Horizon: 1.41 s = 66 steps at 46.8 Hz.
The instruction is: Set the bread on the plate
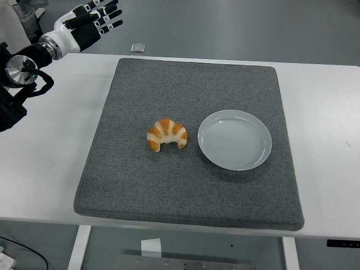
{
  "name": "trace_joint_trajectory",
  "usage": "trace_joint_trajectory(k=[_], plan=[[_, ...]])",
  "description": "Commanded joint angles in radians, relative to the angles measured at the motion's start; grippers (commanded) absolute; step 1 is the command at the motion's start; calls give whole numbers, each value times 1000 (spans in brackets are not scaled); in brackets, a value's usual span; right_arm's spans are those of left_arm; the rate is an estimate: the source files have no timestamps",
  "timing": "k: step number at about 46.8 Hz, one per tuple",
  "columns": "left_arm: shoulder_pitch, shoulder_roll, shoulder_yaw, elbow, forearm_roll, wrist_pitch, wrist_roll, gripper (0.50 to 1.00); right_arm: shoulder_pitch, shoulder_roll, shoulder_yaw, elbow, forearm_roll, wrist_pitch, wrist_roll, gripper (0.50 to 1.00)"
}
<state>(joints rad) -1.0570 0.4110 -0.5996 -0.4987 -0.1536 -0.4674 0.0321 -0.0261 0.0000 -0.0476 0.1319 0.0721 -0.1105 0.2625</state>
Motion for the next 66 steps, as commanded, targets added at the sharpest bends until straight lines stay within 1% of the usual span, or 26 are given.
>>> trace_joint_trajectory(k=[1,4,7,14,20,23,25,27,29,34,37,39,47,53,58,62,66], plan=[[-1,8,3,-6,23,-28,0,996,0,0,0,0,0,0,0,932],[-5,17,3,-15,66,-63,0,996,0,0,0,0,0,0,0,932],[-5,40,3,-49,124,-91,0,996,0,0,0,0,0,0,0,932],[-9,112,4,-179,258,-91,-4,996,0,0,0,0,-1,0,0,932],[-11,169,7,-285,357,-80,-70,975,0,0,0,0,0,0,0,932],[-12,195,33,-342,407,-57,-100,966,0,0,0,0,0,0,1,932],[-15,213,56,-385,430,-30,-112,956,0,0,0,0,0,0,0,932],[-20,233,84,-432,445,16,-121,947,0,0,0,0,0,0,0,932],[-37,255,116,-481,456,74,-123,947,0,0,0,0,0,0,0,932],[-100,301,253,-604,494,251,-127,945,0,0,0,0,0,0,1,932],[-150,316,336,-646,529,322,-127,945,0,0,0,0,0,0,0,932],[-173,316,371,-650,545,334,-127,947,0,0,0,0,-1,0,0,932],[-222,318,438,-650,557,337,-126,949,0,0,0,0,0,0,1,932],[-346,316,607,-649,555,345,-127,947,0,0,0,0,0,0,0,932],[-402,296,701,-638,554,348,-127,947,0,0,0,0,0,0,0,932],[-429,267,733,-626,555,345,-126,949,0,0,0,0,-1,0,0,932],[-443,262,736,-626,559,336,-124,958,0,0,0,0,0,0,0,932]])
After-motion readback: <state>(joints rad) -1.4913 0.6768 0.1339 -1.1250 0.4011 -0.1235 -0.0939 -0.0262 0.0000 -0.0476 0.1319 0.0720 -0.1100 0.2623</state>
